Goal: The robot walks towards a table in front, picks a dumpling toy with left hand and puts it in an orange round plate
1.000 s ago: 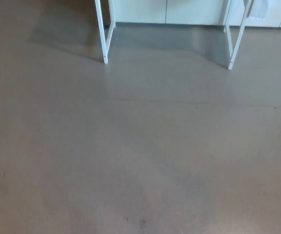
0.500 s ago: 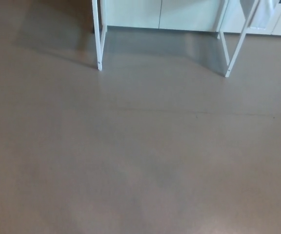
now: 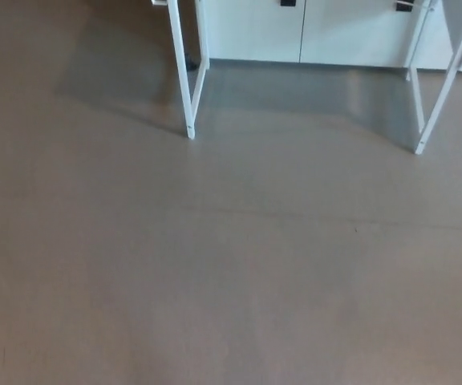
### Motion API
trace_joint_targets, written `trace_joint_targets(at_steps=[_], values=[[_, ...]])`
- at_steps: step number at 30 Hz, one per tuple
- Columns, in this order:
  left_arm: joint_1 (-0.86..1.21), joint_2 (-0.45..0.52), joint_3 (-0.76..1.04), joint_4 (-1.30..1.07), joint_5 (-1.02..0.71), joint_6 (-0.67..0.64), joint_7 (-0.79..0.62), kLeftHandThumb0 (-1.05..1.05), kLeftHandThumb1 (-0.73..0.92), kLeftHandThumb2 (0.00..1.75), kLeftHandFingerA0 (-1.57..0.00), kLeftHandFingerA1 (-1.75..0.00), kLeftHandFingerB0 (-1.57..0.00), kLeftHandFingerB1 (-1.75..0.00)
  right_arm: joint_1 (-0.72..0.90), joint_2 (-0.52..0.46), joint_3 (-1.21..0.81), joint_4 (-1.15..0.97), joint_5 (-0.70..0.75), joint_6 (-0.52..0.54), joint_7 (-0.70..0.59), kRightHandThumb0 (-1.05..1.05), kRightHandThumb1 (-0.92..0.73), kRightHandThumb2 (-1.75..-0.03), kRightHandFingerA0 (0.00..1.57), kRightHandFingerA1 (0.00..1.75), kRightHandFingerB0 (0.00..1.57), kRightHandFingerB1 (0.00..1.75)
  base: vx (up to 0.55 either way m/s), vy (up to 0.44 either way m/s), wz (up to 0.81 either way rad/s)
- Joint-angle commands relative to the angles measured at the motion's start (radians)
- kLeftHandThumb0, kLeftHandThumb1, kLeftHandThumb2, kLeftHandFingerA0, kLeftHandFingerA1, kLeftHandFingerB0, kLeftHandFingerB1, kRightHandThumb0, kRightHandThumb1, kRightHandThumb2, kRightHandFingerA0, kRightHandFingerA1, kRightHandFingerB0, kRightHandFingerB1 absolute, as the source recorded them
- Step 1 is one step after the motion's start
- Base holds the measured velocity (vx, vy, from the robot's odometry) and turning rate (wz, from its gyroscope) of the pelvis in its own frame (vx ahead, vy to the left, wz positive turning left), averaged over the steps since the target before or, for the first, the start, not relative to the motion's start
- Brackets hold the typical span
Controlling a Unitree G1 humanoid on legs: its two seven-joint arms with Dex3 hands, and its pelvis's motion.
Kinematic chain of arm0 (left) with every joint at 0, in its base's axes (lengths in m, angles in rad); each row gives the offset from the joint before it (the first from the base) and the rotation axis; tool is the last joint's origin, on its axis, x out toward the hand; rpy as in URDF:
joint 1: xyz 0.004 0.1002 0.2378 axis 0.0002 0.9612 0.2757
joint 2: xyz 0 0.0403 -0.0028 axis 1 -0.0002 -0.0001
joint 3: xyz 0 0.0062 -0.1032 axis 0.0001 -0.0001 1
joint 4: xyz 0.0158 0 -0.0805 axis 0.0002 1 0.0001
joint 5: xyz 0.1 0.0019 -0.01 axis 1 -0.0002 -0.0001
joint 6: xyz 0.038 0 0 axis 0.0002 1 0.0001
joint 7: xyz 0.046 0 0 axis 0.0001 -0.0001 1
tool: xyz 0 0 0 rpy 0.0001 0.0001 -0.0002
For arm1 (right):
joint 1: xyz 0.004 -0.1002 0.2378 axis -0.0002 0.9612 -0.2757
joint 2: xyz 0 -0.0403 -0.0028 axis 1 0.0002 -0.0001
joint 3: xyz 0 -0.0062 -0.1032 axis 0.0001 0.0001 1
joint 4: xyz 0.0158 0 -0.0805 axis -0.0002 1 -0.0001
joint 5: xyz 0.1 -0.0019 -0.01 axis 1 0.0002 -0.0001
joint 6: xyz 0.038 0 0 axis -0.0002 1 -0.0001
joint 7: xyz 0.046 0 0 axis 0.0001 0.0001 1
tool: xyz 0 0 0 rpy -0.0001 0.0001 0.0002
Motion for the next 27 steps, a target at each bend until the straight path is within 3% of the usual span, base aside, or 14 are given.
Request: trace_joint_targets(at_steps=[1, 3, 4, 7, 8, 9, 10, 11, 14, 15, 20, 21, 22, 27], values=[[-0.002, 0.018, 0.002, 0.001, -0.001, -0.019, -0.002, -0.35, 0.67, 0.60, -0.74, -0.77, -0.33, -0.34, 0.001, -0.005, -0.003, 0.003, 0.001, 0.009, 0.006, -0.38, -0.68, -0.60, 0.80, 0.47, 0.42, 0.34, 0.35, -0.011, -0.17], [-0.002, 0.018, 0.000, 0.002, 0.002, -0.018, 0.004, -0.35, 0.67, 0.60, -0.74, -0.77, -0.33, -0.34, 0.000, -0.005, -0.005, 0.004, 0.004, 0.007, 0.007, -0.38, -0.68, -0.60, 0.80, 0.47, 0.42, 0.34, 0.32, 0.039, -0.23], [0.002, 0.017, 0.003, -0.002, -0.001, -0.018, 0.004, -0.35, 0.67, 0.60, -0.74, -0.81, -0.33, -0.34, 0.001, -0.006, -0.005, 0.003, 0.004, 0.005, 0.011, -0.46, -0.58, -0.84, 0.74, 0.61, 0.36, 0.46, 0.28, 0.069, -0.20], [0.005, 0.015, 0.002, -0.005, -0.001, -0.017, 0.007, -0.34, 0.66, 0.60, -0.74, -0.74, -0.33, -0.34, -0.001, -0.006, -0.010, 0.002, 0.010, 0.016, 0.019, -0.46, -0.58, -0.83, 0.74, 0.61, 0.37, 0.47, 0.44, 0.125, -0.25], [0.006, 0.015, 0.004, -0.005, -0.003, -0.018, 0.005, -0.35, 0.66, 0.60, -0.72, -0.73, -0.33, -0.34, -0.002, -0.006, -0.008, 0.002, 0.008, 0.016, 0.018, -0.39, -0.68, -0.61, 0.83, 0.52, 0.42, 0.34, 0.51, 0.225, -0.20], [0.007, 0.014, 0.007, -0.003, -0.006, -0.020, 0.003, -0.41, 0.51, 0.81, -0.70, -0.75, -0.27, -0.46, -0.003, -0.005, -0.006, 0.002, 0.006, 0.016, 0.016, -0.46, -0.57, -0.84, 0.76, 0.62, 0.37, 0.47, 0.48, 0.216, -0.83], [0.007, 0.013, 0.009, -0.001, -0.008, -0.021, 0.002, -0.41, 0.51, 0.81, -0.70, -0.75, -0.27, -0.46, -0.004, -0.004, -0.004, 0.002, 0.004, 0.016, 0.015, -0.46, -0.57, -0.84, 0.76, 0.62, 0.37, 0.47, 0.47, 0.222, -0.08], [0.008, 0.012, 0.013, 0.000, -0.012, -0.021, 0.000, -0.40, 0.51, 0.80, -0.68, -0.73, -0.28, -0.46, -0.004, -0.003, -0.003, 0.001, 0.003, 0.016, 0.014, -0.39, -0.69, -0.60, 0.82, 0.52, 0.44, 0.35, 0.48, 0.219, 0.01], [0.011, 0.013, 0.016, 0.000, -0.016, -0.026, -0.011, -0.35, 0.67, 0.61, -0.68, -0.65, -0.33, -0.35, -0.004, -0.002, -0.002, 0.000, 0.004, 0.014, 0.017, -0.39, -0.68, -0.61, 0.84, 0.54, 0.43, 0.35, 0.34, 0.113, 0.06], [0.011, 0.014, 0.012, 0.001, -0.011, -0.027, -0.009, -0.36, 0.68, 0.60, -0.71, -0.66, -0.33, -0.34, -0.003, -0.002, -0.005, 0.000, 0.008, 0.014, 0.022, -0.46, -0.58, -0.84, 0.74, 0.62, 0.37, 0.47, 0.34, 0.056, 0.06], [0.014, 0.015, 0.007, 0.004, -0.004, -0.030, -0.004, -0.36, 0.68, 0.60, -0.71, -0.66, -0.33, -0.34, -0.001, -0.001, -0.010, -0.001, 0.013, 0.013, 0.029, -0.46, -0.58, -0.84, 0.74, 0.62, 0.37, 0.47, 0.36, -0.050, 0.20], [0.015, 0.017, 0.007, 0.001, -0.004, -0.031, -0.010, -0.37, 0.68, 0.60, -0.68, -0.65, -0.34, -0.34, -0.003, -0.001, -0.009, 0.001, 0.010, 0.015, 0.026, -0.38, -0.68, -0.61, 0.84, 0.53, 0.44, 0.35, 0.43, -0.134, 0.35], [0.016, 0.018, 0.006, -0.002, -0.005, -0.031, -0.014, -0.37, 0.68, 0.60, -0.68, -0.65, -0.34, -0.34, -0.004, 0.000, -0.007, 0.002, 0.008, 0.016, 0.025, -0.38, -0.68, -0.61, 0.84, 0.53, 0.44, 0.35, 0.49, -0.179, 0.21], [0.020, 0.022, 0.010, -0.002, -0.010, -0.038, -0.027, -0.43, 0.52, 0.82, -0.62, -0.68, -0.25, -0.46, -0.007, 0.000, -0.009, -0.002, 0.008, 0.018, 0.028, -0.38, -0.70, -0.61, 0.81, 0.52, 0.44, 0.35, 0.48, -0.144, 0.38]])
